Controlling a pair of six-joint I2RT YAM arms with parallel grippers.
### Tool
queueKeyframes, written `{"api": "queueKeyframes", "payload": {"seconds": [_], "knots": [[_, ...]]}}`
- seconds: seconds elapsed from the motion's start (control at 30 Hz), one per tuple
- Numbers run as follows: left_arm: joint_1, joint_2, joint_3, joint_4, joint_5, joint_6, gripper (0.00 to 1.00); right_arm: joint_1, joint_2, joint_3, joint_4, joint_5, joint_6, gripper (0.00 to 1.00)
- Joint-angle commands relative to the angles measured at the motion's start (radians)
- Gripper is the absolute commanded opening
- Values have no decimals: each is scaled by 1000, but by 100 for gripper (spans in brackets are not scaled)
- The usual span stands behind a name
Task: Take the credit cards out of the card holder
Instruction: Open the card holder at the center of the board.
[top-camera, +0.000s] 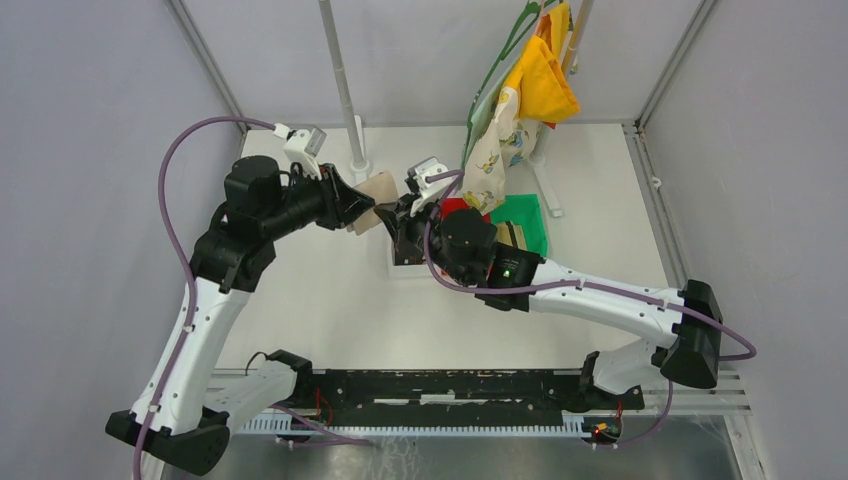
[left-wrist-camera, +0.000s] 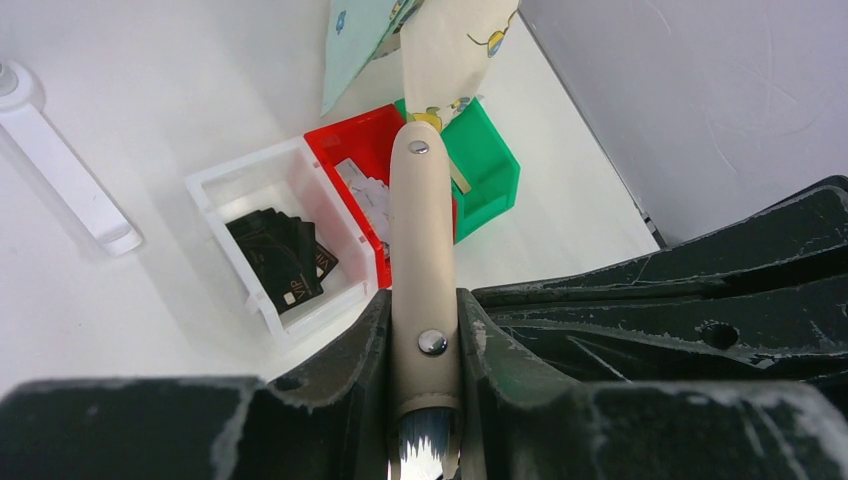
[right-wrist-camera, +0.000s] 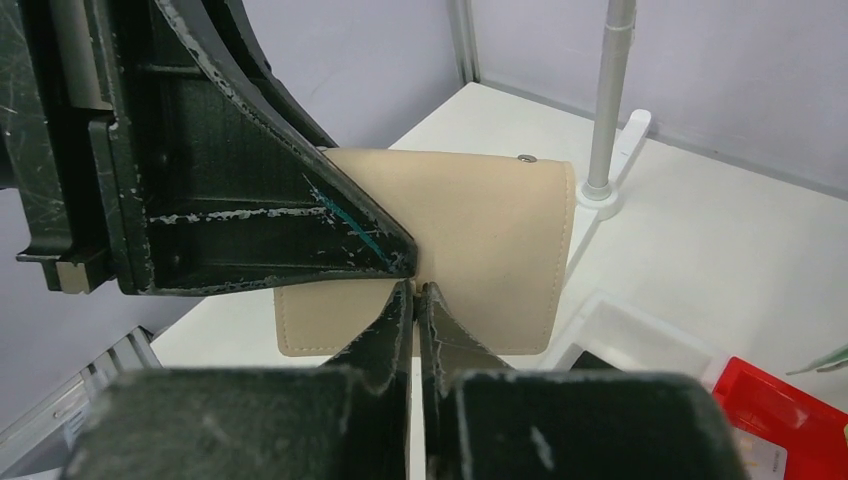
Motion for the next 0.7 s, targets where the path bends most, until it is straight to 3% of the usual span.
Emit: {"api": "queueKeyframes", "payload": {"seconds": [0.0,0.23,0.57,0.6,0.63,0.67], "knots": [[-5,-7,75,101,59,-27,2,8,11,26,23,0,18,0],[13,-1,74,87,38,13,2,8,-78,-113,188,-128,-57,0],[51,18,97,90,58,24,2,8,-139,-167,175,-350,-140,0],[54,19,103,89,62,28,2,8,-146,-179,163,-358,-140,7],[57,22,107,89,67,31,2,8,-163,-205,155,-358,-142,24],[64,25,114,89,74,33,2,8,-176,-230,153,-356,-143,33]]}}
